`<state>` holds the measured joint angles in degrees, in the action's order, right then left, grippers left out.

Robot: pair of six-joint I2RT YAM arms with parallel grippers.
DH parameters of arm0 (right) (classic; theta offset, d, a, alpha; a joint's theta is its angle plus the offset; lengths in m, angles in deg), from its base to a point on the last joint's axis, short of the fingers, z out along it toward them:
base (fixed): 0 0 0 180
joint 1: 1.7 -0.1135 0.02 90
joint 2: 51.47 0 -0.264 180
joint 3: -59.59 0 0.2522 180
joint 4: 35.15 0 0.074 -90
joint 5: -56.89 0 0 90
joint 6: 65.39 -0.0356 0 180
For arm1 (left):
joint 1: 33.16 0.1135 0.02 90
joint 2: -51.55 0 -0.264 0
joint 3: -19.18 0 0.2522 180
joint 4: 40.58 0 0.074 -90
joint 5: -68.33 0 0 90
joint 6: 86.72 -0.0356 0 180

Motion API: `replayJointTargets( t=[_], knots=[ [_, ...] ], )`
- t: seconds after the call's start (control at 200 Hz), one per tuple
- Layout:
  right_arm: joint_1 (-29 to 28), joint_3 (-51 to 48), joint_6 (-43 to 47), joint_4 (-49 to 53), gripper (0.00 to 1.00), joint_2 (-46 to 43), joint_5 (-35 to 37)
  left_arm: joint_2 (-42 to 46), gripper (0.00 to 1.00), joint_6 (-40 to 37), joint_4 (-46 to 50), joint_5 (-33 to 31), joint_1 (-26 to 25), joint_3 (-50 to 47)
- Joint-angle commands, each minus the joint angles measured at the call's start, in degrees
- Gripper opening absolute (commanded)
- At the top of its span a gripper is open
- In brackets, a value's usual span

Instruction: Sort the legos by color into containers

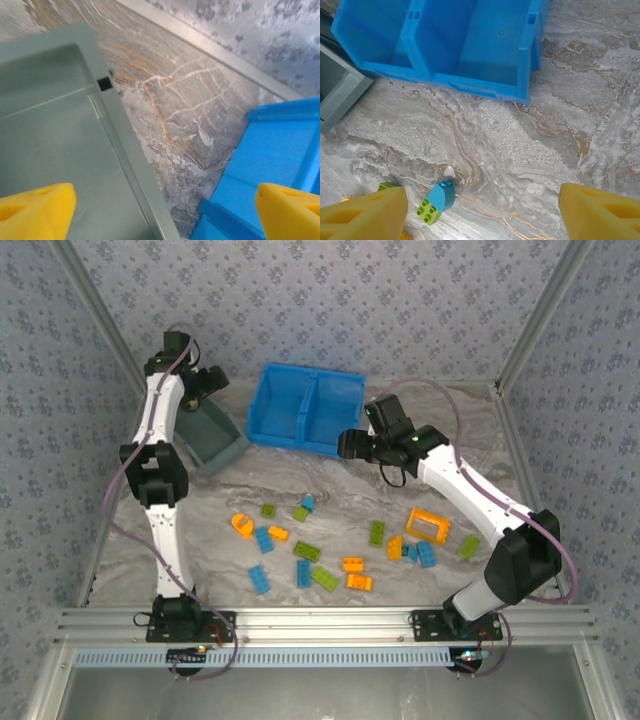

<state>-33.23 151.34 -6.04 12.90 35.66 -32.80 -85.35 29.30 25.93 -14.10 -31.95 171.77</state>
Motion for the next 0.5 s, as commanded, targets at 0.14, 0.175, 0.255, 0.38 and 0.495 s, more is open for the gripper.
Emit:
replayJointTargets(
  t=[0.14,0.175,0.255,0.38,0.495],
  knots=[
    [0.9,-2.2,0.3,-1.2,0.81,-0.4,-2.5,-1.5,0.98,-7.0,-1.8,9.2,-4.6,2.5],
    [0.9,-2.5,0.2,-1.5,0.81,-0.5,-2.6,-1.4,0.98,-7.6,-2.0,9.1,-5.5,2.4],
    [1.0,-3.0,0.1,-1.5,0.81,-0.6,-3.2,-1.2,0.98,-9.0,-2.1,8.3,-7.5,2.3],
    [1.0,-4.1,0.1,-1.3,0.81,-1.6,-3.6,-0.5,0.99,-12.4,-1.8,7.7,-10.1,1.5],
    [1.1,-5.2,-0.2,-1.1,0.8,-3.1,-3.3,-1.2,0.95,-13.5,1.0,5.2,-11.4,2.7]
  ],
)
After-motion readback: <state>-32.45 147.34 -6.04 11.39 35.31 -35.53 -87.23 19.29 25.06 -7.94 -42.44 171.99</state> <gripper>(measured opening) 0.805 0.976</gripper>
